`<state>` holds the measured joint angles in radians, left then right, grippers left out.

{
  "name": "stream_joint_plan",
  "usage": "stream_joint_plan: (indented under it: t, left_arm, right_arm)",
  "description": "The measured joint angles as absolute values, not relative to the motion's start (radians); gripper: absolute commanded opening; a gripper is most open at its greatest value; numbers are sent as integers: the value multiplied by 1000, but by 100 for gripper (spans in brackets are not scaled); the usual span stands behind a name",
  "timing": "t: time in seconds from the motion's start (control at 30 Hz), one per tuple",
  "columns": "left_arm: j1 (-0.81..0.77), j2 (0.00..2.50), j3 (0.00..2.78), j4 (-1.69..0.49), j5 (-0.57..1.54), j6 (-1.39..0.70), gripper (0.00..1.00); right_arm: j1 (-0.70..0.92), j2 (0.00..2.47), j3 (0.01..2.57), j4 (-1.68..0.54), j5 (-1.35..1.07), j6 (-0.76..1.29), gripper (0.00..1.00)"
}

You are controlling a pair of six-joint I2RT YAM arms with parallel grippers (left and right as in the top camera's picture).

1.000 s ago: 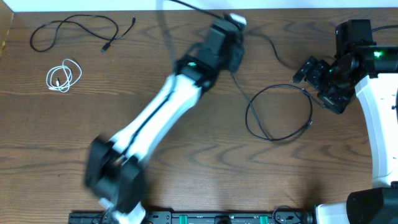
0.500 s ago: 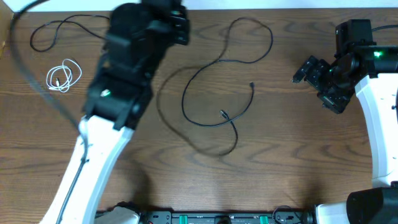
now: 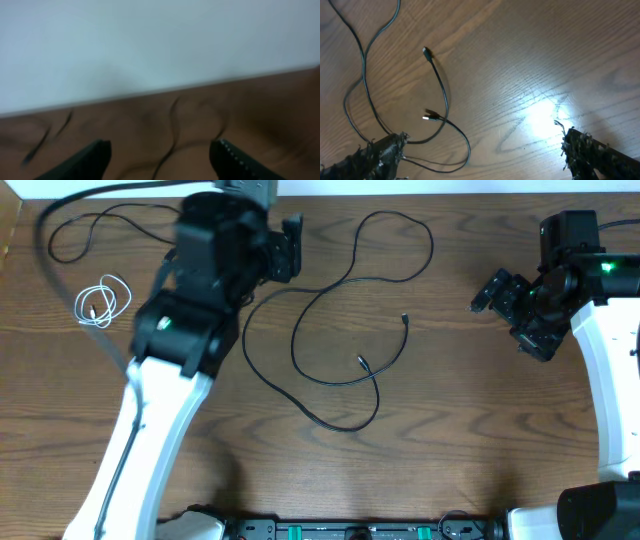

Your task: Untangle cables

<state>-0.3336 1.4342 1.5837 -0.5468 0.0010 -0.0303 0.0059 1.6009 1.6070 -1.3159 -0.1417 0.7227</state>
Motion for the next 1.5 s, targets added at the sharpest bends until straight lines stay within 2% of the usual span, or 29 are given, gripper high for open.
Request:
stream_joint_plan:
  t: [0.07,0.27,0.5,0.77,0.93,1.07,1.17,1.27,1.33,1.5]
  left_arm:
    - [-323,1496,1584,-597,-49,-32,79]
    - [-213,1687,1584,-650,-114,-33,79]
    - [-97,1904,1584,-755,-81,34,77]
    - [-89,2074,1584,-778,-2,155,76]
    - [-89,2123,1584,-764,5,168,68]
    - [-89,2153,1584,-761,10,181,65]
    - [-89,2171,1584,-758,16,179,54]
    - [-89,2172,1584,-759,23,184,51]
    - [-90,2172,1584,-758,25,184,41]
    - [-90,2172,1584,-758,28,183,9]
  right_arm:
    - [6,1601,1607,-1316,-142,723,99]
    - [6,1601,1607,-1316,-142,723,99]
    - [6,1601,1607,-1307,-142,723,99]
    - [6,1601,1607,-1283,-142,723,99]
    - [6,1601,1607,-1275,-142,723,99]
    - [6,1601,1607,-1275,-142,723,99]
    - [6,1601,1607,-1275,-142,723,99]
    - [6,1601,1607,-1275,-142,723,99]
    - [6,1601,1607,-1275,-142,723,99]
    - [6,1601,1607,-1275,-142,723,99]
